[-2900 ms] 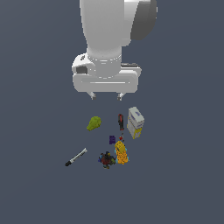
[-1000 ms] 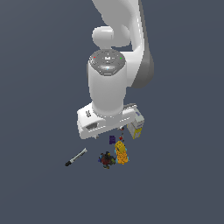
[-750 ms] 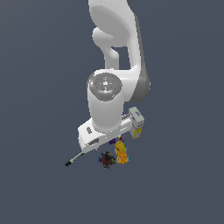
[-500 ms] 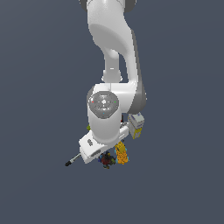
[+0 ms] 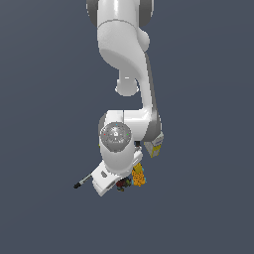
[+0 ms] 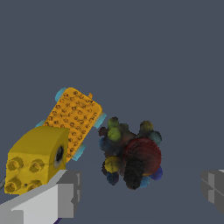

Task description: Pick up a designated object from a clutter of objects.

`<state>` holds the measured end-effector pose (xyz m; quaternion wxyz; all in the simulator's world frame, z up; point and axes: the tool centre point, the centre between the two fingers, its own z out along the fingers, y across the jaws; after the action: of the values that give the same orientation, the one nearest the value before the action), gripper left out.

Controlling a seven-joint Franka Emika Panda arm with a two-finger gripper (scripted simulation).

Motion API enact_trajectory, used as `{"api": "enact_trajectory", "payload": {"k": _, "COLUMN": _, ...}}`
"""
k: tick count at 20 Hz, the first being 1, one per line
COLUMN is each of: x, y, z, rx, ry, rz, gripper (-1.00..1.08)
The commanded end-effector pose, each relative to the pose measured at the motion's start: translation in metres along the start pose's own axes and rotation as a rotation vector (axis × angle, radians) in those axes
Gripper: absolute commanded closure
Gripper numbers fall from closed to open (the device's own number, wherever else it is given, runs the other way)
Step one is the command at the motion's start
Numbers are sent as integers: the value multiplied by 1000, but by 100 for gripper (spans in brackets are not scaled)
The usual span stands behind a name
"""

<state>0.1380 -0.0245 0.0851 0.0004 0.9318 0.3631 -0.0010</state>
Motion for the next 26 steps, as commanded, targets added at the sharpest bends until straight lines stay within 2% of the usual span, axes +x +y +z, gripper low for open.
{"api": "enact_trajectory", "payload": {"k": 1, "x": 1, "y": 1, "z": 4, "rx": 0, "ry": 2, "rz": -13, "gripper": -92}}
{"api": "enact_trajectory", "payload": {"k": 7, "x": 1, "y": 1, "z": 8, "rx": 1, "ry": 1, "rz": -12, "gripper": -92}}
{"api": "enact_trajectory", "payload": {"k": 16, "x": 0, "y": 0, "z": 49, "rx": 0, "ry": 2, "rz": -15, "gripper": -92}}
{"api": "enact_trajectory", "payload": {"k": 22, "x": 1, "y": 1, "z": 55, "rx": 0, "ry": 2, "rz": -16, "gripper": -92}}
{"api": "enact_trajectory", "payload": {"k": 23, "x": 1, "y": 1, "z": 55, "rx": 0, "ry": 2, "rz": -16, "gripper": 108}}
{"api": "enact_trajectory", "payload": {"k": 26, "x": 1, "y": 1, "z": 55, "rx": 0, "ry": 2, "rz": -16, "gripper": 108}}
